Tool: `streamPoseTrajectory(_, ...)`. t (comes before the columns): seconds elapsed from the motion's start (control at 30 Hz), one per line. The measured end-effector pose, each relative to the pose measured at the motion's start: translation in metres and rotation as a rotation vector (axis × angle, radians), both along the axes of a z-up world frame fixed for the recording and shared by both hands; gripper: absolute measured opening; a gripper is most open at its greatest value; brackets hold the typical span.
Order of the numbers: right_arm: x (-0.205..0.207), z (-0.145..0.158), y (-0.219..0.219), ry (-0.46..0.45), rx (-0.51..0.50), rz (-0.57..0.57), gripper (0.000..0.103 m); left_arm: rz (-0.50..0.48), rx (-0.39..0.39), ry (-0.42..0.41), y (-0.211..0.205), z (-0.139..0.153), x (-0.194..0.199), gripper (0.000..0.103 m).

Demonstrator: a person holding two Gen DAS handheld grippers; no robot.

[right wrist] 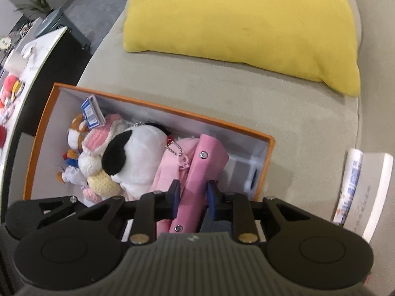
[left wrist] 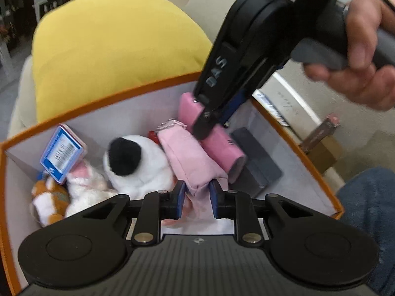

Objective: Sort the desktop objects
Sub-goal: 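Push the dark gray box upright beside the pink wallet with the right gripper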

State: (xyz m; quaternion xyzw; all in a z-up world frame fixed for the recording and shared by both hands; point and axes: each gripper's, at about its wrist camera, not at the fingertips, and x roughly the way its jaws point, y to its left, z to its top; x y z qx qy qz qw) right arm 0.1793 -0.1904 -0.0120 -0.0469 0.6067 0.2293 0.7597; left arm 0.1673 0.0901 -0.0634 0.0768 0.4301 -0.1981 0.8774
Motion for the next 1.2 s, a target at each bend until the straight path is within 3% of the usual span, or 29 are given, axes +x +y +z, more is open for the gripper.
streamPoseTrajectory(0.07, -0.001, 0.005, -0.005, 0.023, -0.002, -0.002, 0.022, 0.005, 0.046, -0.021, -0.001, -0.001, 0.0, 0.024)
streamPoseTrajectory(0.13, -0.004, 0.009, -0.007, 0.054, 0.007, 0.004, 0.022, 0.0, 0.028, -0.01, -0.002, -0.004, 0.002, 0.024)
streamPoseTrajectory(0.3, -0.006, 0.005, -0.001, 0.031, -0.006, -0.018, 0.022, -0.015, 0.017, -0.013, -0.004, -0.004, 0.001, 0.024)
streamPoseTrajectory(0.4, -0.001, -0.01, 0.007, 0.021, -0.039, -0.041, 0.021, -0.009, 0.004, -0.011, -0.003, -0.003, 0.0, 0.024)
streamPoseTrajectory(0.57, -0.01, -0.013, 0.033, -0.041, -0.149, 0.046, 0.023, -0.011, -0.001, -0.004, -0.005, -0.004, 0.004, 0.024)
streamPoseTrajectory(0.77, -0.027, 0.014, 0.027, -0.125, -0.131, 0.211, 0.032, 0.0, -0.027, 0.011, 0.0, -0.004, 0.007, 0.024)
streamPoseTrajectory(0.93, -0.054, 0.038, 0.024, -0.222, -0.179, 0.452, 0.034, 0.003, -0.03, 0.016, 0.004, 0.0, 0.008, 0.024)
streamPoseTrajectory(1.2, -0.097, 0.013, 0.023, -0.242, -0.328, 0.749, 0.045, 0.005, -0.032, 0.021, 0.004, 0.001, 0.009, 0.024)
